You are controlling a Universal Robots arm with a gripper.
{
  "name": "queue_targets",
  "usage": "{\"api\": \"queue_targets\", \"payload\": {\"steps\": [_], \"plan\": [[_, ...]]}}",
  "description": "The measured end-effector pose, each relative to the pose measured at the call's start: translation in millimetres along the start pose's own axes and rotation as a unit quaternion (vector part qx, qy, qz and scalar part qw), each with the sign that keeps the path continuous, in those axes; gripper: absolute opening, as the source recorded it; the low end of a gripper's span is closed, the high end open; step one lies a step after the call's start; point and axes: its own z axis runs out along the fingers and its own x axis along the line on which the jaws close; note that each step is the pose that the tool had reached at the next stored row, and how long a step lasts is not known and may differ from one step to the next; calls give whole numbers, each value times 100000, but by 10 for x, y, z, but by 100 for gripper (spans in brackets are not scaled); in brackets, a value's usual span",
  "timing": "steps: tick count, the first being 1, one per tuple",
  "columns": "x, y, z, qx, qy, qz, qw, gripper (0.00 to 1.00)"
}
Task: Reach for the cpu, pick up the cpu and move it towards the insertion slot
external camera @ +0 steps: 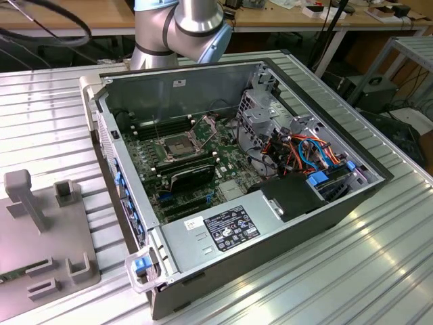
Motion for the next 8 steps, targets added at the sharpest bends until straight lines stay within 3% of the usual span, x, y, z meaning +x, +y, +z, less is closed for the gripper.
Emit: {"api": "queue_targets", "payload": {"steps": [4,7,8], "plan": [[3,3,-148,13,3,-3,100000,55],[6,7,-323,27,-1,0,100000,55],[6,8,-350,31,2,0,100000,55]]}}
